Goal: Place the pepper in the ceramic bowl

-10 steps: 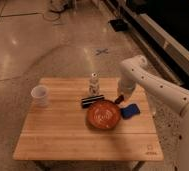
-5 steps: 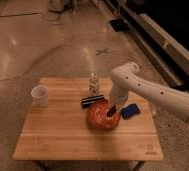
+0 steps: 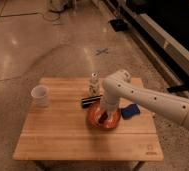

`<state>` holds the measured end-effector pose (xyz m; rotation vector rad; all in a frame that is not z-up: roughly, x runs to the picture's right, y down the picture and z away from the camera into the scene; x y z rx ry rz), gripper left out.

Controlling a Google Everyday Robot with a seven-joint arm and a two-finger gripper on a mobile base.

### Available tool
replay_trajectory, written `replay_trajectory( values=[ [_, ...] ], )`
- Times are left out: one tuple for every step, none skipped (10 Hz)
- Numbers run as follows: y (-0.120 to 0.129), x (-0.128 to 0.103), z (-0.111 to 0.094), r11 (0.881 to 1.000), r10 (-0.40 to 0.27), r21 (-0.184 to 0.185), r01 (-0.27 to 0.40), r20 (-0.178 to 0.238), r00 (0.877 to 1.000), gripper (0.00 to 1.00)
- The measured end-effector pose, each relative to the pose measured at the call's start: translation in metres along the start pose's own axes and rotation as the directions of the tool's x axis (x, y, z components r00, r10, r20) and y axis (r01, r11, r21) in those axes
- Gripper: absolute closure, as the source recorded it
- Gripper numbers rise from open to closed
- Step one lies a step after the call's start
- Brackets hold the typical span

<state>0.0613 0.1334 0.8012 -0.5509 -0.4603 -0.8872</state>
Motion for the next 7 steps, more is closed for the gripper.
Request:
replay_trajectory(
  values=[
    [-0.002,0.004,0.001,1.0,-0.004,0.011,0.004,-0.009,1.0,0.28],
    [-0.004,0.008,0.0,1.0,-0.005,0.021,0.005,-0.017,1.0,0.22],
    [-0.005,0.013,-0.003,1.0,-0.003,0.03,0.004,-0.026,1.0,0.2],
    [-0.004,0.02,-0.008,0.999,0.001,0.039,0.0,-0.037,0.999,0.2],
    [-0.002,0.021,-0.009,0.999,0.006,0.04,-0.004,-0.038,0.999,0.2],
    [-0.002,0.021,-0.009,0.999,0.006,0.039,-0.004,-0.038,0.999,0.2],
    [-0.003,0.021,-0.009,0.999,0.004,0.039,-0.002,-0.038,0.999,0.2]
  ],
)
